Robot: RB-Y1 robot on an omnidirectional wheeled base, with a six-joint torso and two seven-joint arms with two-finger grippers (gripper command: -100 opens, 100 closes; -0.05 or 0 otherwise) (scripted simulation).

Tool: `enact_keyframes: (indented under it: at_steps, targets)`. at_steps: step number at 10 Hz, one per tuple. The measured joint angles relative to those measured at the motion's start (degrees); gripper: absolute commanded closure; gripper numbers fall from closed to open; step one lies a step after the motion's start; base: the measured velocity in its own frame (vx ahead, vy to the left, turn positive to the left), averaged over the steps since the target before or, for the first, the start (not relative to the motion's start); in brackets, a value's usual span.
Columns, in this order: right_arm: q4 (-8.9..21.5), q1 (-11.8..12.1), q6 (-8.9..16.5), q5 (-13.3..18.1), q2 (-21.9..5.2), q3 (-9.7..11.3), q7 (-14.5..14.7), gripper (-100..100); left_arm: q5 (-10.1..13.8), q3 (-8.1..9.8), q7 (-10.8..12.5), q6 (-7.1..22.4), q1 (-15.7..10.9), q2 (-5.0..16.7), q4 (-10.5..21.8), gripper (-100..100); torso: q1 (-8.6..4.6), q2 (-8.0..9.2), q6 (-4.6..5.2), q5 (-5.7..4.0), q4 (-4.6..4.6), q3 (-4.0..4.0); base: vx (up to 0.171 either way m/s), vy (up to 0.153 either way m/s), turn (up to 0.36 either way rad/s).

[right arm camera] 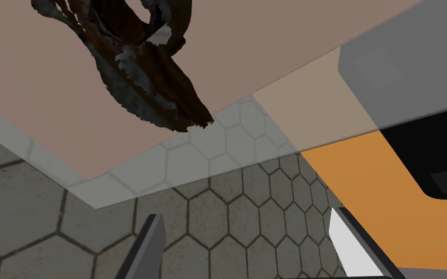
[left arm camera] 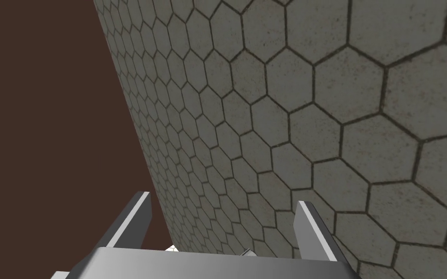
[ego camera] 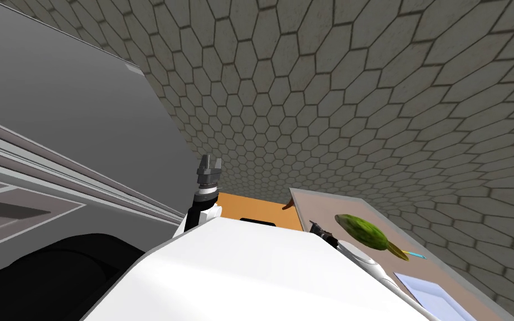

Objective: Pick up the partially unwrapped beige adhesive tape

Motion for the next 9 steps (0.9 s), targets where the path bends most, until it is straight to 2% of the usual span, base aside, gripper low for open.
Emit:
enact_keyframes:
  at_steps: [3, 4, 5, 6, 8, 9]
  targets:
    - [6.37, -0.78, -0.07, 1.80, -0.27, -0.43, 2.64, -100, 0.00, 0.01, 0.00, 0.00, 0.00, 0.01, 0.00, 0, -0.30, 0.00, 0.00, -0.06, 0.00, 0.00, -0.007, -0.096, 0.098]
    - [6.96, -0.32, 0.29, 2.22, -1.07, -0.04, 2.80, -100, 0.00, 0.01, 0.00, 0.00, 0.00, 0.01, 0.00, 0, -0.30, -0.09, 0.00, -0.07, -0.01, -0.05, 0.011, -0.045, 0.023]
    - [6.99, -0.27, 0.40, 2.26, -1.18, 0.00, 2.77, 0, 0.00, 0.00, 0.00, 0.00, 0.01, 0.00, 0.00, 0, -0.10, -0.11, 0.01, -0.05, -0.02, -0.06, 0.001, -0.009, -0.002]
    - [6.99, -0.28, 0.39, 2.25, -1.18, -0.01, 2.77, -100, 0.00, 0.00, 0.00, 0.00, 0.01, 0.00, 0.00, 0, 0.04, -0.09, 0.01, -0.01, -0.02, -0.05, 0.005, -0.053, 0.040]
    - [7.07, -0.57, 2.01, 2.51, 0.29, 0.62, 2.52, -100, 0.00, 0.00, 0.00, 0.00, 0.00, 0.00, 0.00, 0, -0.09, -0.12, -0.01, -0.04, -0.02, -0.06, 0.011, -0.058, 0.048]
    - [8.28, -0.77, 2.03, 2.62, 1.61, -0.16, 3.47, -100, 0.00, 0.00, 0.00, 0.00, 0.01, 0.00, 0.00, 0, -0.09, -0.12, 0.00, -0.04, -0.03, -0.07, 0.022, -0.073, 0.037]
